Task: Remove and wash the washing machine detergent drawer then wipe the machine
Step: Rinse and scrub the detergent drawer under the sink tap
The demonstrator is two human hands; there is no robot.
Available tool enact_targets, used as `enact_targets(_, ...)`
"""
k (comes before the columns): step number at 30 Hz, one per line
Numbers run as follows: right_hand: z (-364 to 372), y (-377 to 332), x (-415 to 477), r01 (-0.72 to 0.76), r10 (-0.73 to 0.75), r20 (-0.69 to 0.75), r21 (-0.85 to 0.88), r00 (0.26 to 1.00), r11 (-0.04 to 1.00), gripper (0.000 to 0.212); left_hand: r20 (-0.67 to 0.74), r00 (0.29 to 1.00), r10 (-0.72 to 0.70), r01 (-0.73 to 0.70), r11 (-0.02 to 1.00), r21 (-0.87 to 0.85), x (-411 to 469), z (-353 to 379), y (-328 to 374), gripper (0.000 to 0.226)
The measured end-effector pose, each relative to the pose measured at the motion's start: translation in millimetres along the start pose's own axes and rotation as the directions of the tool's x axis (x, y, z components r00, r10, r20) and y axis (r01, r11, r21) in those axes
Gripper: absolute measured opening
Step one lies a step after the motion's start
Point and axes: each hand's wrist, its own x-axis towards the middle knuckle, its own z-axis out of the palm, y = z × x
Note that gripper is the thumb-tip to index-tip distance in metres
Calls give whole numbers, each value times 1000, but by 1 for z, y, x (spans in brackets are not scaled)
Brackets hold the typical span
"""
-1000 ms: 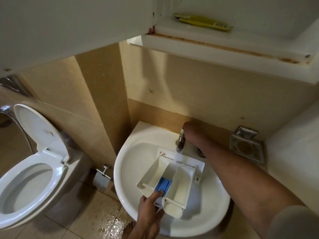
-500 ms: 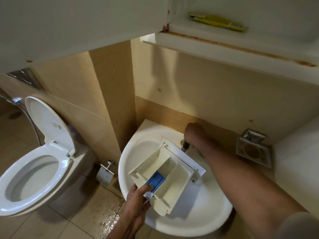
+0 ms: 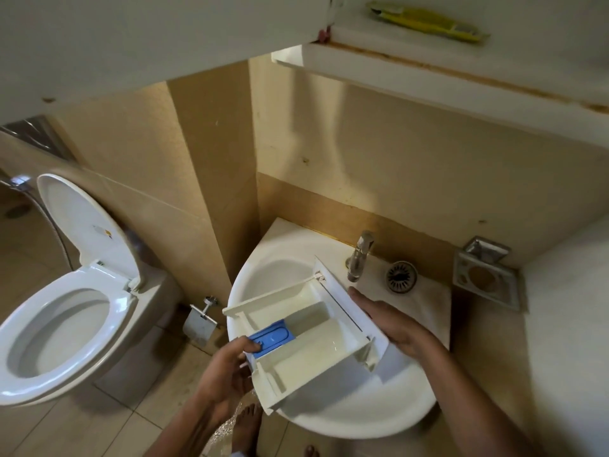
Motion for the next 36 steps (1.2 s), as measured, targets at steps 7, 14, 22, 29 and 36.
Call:
enact_targets(7, 8, 32, -35, -9, 10, 0, 395, 1000, 918, 67, 64, 997, -31, 23, 992, 123, 7, 19, 26, 88)
enact_targets(14, 20, -14, -69, 76, -58, -196, 85, 979, 993, 51, 263, 949, -175, 225, 959, -174, 14, 25, 6, 67)
enact_targets(22, 41, -32, -114, 138, -97, -406, 72, 909, 988, 32, 102, 960, -262, 281, 917, -285, 27, 57, 1, 58)
enact_targets(29, 38, -62, -137, 132, -219, -667, -179, 712, 975, 59, 112, 960, -257, 270, 956, -116, 42, 124, 16, 36)
enact_targets(36, 44, -67, -134, -34, -504, -696, -602, 511, 797, 100, 84, 975, -207, 206, 978, 21, 65, 146, 10, 26)
